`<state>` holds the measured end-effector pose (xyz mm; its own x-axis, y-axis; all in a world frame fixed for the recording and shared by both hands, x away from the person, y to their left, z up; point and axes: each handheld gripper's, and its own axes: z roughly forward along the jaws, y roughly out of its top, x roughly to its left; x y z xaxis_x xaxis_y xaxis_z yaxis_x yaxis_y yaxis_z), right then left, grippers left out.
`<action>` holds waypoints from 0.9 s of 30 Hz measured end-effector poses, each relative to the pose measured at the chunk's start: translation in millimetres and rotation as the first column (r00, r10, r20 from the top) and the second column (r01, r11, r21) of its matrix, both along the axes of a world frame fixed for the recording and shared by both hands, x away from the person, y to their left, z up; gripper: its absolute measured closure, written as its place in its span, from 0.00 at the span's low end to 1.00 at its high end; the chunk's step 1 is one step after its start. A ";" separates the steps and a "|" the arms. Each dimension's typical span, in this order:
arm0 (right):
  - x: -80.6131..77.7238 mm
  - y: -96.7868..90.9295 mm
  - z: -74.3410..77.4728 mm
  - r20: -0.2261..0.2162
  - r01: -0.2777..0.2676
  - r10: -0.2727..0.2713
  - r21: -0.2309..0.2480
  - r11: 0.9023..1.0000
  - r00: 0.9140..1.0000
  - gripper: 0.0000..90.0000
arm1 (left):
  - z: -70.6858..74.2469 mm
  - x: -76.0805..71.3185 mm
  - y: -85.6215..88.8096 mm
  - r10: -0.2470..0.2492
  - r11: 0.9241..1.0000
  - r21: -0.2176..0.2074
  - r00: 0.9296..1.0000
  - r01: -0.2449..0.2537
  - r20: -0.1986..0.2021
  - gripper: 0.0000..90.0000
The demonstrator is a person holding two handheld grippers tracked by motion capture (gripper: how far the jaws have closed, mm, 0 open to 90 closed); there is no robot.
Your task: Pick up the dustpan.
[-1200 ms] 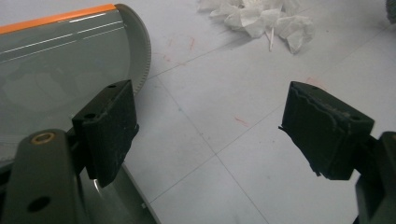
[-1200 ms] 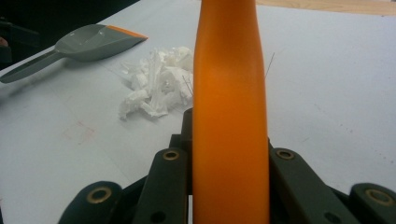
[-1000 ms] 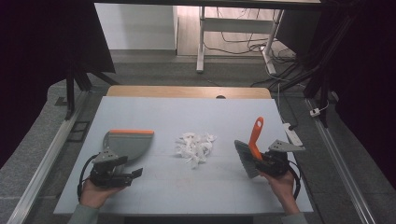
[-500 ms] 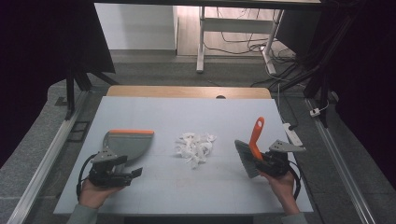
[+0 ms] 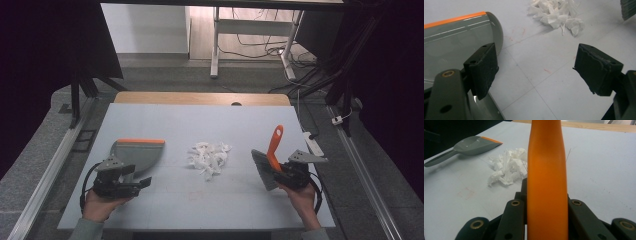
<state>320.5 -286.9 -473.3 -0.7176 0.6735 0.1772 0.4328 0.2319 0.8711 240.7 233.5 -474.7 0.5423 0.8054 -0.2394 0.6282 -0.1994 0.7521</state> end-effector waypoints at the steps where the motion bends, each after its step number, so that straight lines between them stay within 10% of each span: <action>1: -0.2 0.1 0.1 0.001 0.000 0.000 0.000 1.000 1.000 0.85 | 1.7 -0.2 0.5 0.002 1.000 -0.001 1.000 -0.002 0.001 0.22; 13: -0.3 0.1 0.2 0.001 0.003 -0.003 0.000 1.000 1.000 0.85 | 9.3 0.8 9.8 0.064 0.998 0.016 0.997 -0.063 -0.041 0.22; 27: -0.4 1.0 -0.3 -0.001 0.007 -0.007 -0.011 1.000 1.000 0.85 | -0.5 9.7 27.1 0.163 0.986 0.056 0.977 -0.156 -0.140 0.21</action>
